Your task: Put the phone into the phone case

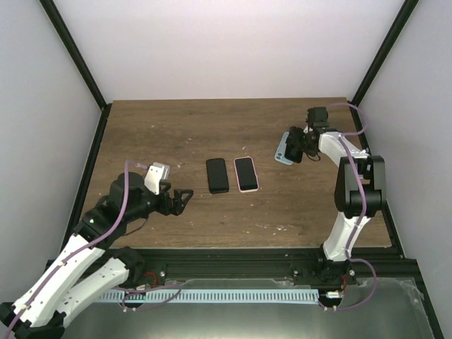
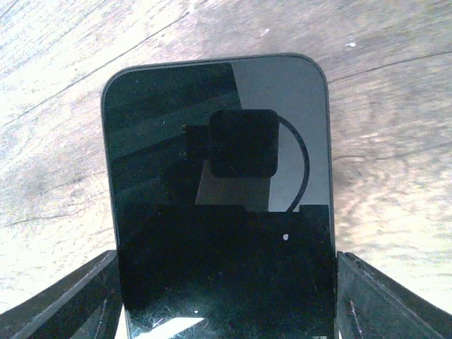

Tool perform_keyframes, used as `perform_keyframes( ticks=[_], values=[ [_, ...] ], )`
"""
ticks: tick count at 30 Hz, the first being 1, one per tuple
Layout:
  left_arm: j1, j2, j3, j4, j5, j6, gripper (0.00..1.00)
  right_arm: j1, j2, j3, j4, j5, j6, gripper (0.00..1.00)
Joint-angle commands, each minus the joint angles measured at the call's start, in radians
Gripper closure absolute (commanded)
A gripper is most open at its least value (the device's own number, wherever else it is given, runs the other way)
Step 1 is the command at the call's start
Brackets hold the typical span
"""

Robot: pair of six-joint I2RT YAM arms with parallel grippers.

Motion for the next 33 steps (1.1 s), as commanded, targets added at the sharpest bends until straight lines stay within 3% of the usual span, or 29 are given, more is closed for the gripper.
perform_keyframes(
  ticks=[1, 14, 33],
  values=[
    [0.009, -0.007, -0.005, 0.01, -0.004, -0.002, 0.02, 0.027, 0.043, 0.075, 0.044, 0.005, 0.059, 0.45],
    [0.013, -0.018, -0.005, 0.009, -0.004, 0.0, 0.02, 0.081, 0.168, 0.163, 0.069, 0.076, 0.166, 0.46],
    [0.023, -0.029, -0.007, 0.01, 0.004, 0.003, 0.02, 0.101, 0.214, 0.159, 0.015, 0.206, 0.134, 0.48]
  ],
)
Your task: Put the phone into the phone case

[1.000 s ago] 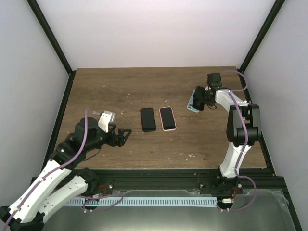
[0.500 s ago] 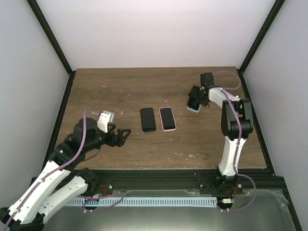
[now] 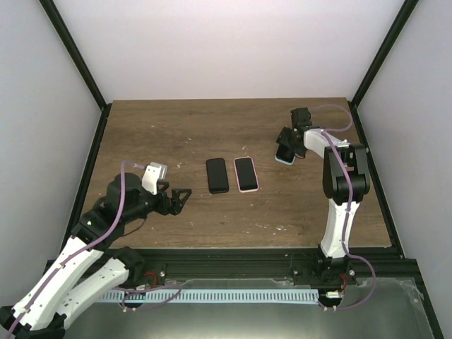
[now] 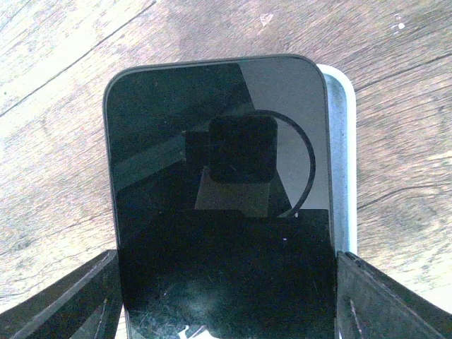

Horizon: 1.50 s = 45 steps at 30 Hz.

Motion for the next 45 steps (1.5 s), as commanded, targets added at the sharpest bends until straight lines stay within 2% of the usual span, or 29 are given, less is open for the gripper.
perform_keyframes(
  ticks=[1, 11, 28, 31, 43, 45],
  values=[
    [0.009, -0.01, -0.007, 0.01, 0.004, 0.002, 0.02, 0.013, 0.001, 0.025, -0.022, 0.07, -0.012, 0.48],
    [0.01, -0.009, -0.007, 0.01, 0.006, 0.002, 0.02, 0.021, -0.04, -0.019, -0.064, 0.107, -0.021, 0.48],
    [0.013, -0.007, -0.01, 0.015, 0.016, 0.0, 0.02, 0.025, -0.232, -0.268, -0.056, 0.13, -0.027, 0.5],
    [0.013, -0.006, -0.009, 0.018, 0.019, 0.001, 0.02, 0.026, -0.266, -0.306, -0.034, 0.129, -0.002, 0.46],
    [0.013, -0.004, -0.01, 0.018, 0.022, 0.0, 0.02, 0.026, -0.243, -0.298, -0.102, 0.18, 0.116, 0.42],
    [0.013, 0.001, -0.01, 0.019, 0.026, 0.0, 0.02, 0.026, -0.258, -0.308, -0.099, 0.176, 0.136, 0.36]
  ],
)
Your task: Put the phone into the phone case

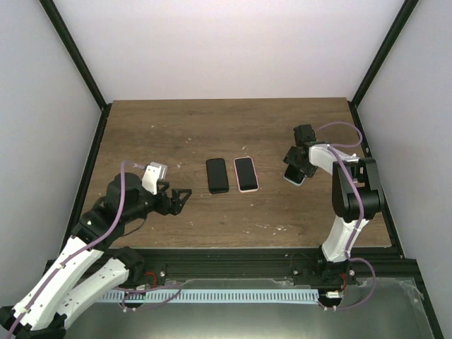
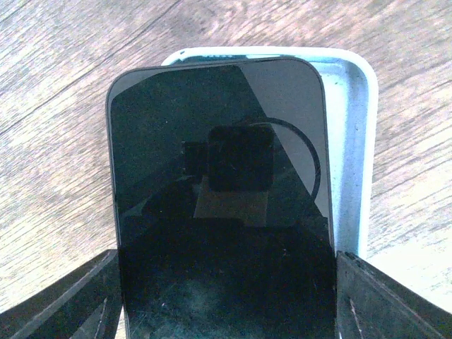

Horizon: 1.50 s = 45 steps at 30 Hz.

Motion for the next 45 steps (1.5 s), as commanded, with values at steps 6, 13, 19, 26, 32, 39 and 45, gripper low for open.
perform_keyframes(
  ticks=[6, 13, 19, 26, 32, 39, 45],
  values=[
    [0.007, 0.0, -0.01, 0.019, 0.018, 0.002, 0.02, 0.01, -0.044, -0.006, -0.029, 0.046, 0.087, 0.32],
    [0.007, -0.005, -0.011, 0.019, 0.017, 0.002, 0.02, 0.01, -0.067, 0.005, -0.064, 0.069, 0.148, 0.25],
    [0.007, -0.005, -0.01, 0.02, 0.018, 0.001, 0.02, 0.01, -0.076, 0.015, -0.102, 0.078, 0.175, 0.2],
    [0.008, -0.007, -0.011, 0.021, 0.017, 0.001, 0.02, 0.01, -0.07, 0.007, -0.101, 0.082, 0.19, 0.19],
    [0.007, -0.011, -0.011, 0.019, 0.018, 0.001, 0.02, 0.009, -0.049, 0.02, -0.082, 0.072, 0.218, 0.24],
    [0.009, -0.016, -0.011, 0.018, 0.012, 0.002, 0.02, 0.009, -0.035, 0.034, -0.104, 0.1, 0.279, 0.23],
    [0.009, -0.017, -0.013, 0.015, 0.004, 0.002, 0.02, -0.021, -0.122, 0.016, -0.015, 0.079, 0.099, 0.11]
  ],
)
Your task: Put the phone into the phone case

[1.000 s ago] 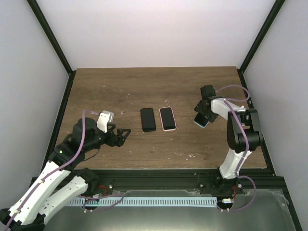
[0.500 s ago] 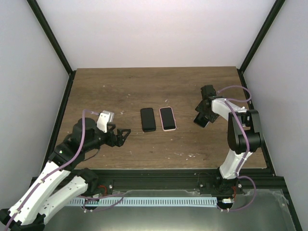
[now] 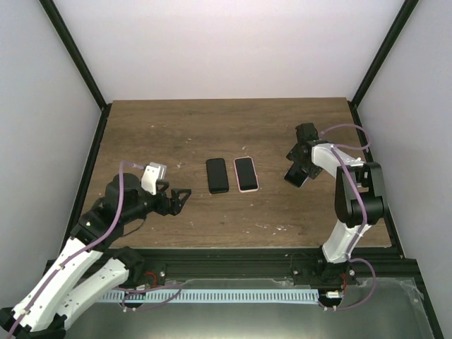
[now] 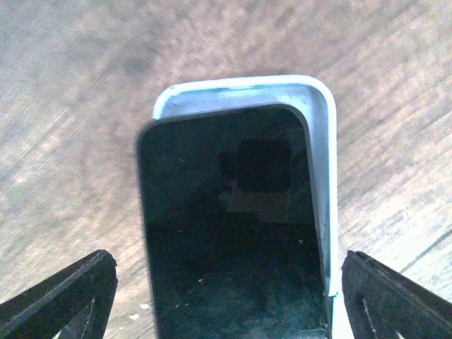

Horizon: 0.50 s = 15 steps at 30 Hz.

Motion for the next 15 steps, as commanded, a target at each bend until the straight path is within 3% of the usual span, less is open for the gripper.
perform_keyframes(
  ticks=[1, 4, 15],
  values=[
    [0.007, -0.008, -0.013, 0.014, 0.003, 0.001, 0.02, -0.034, -0.081, 0.0, 0.088, -0.006, -0.154, 0.08],
    [0.006, -0.003, -0.014, 0.017, 0.011, 0.001, 0.02, -0.086, -0.085, -0.024, 0.143, -0.064, -0.248, 0.01],
    [0.007, 0.024, -0.013, 0.012, 0.007, -0.004, 0.05, -0.22, 0.063, 0.067, 0.179, -0.195, -0.379, 0.0]
  ],
)
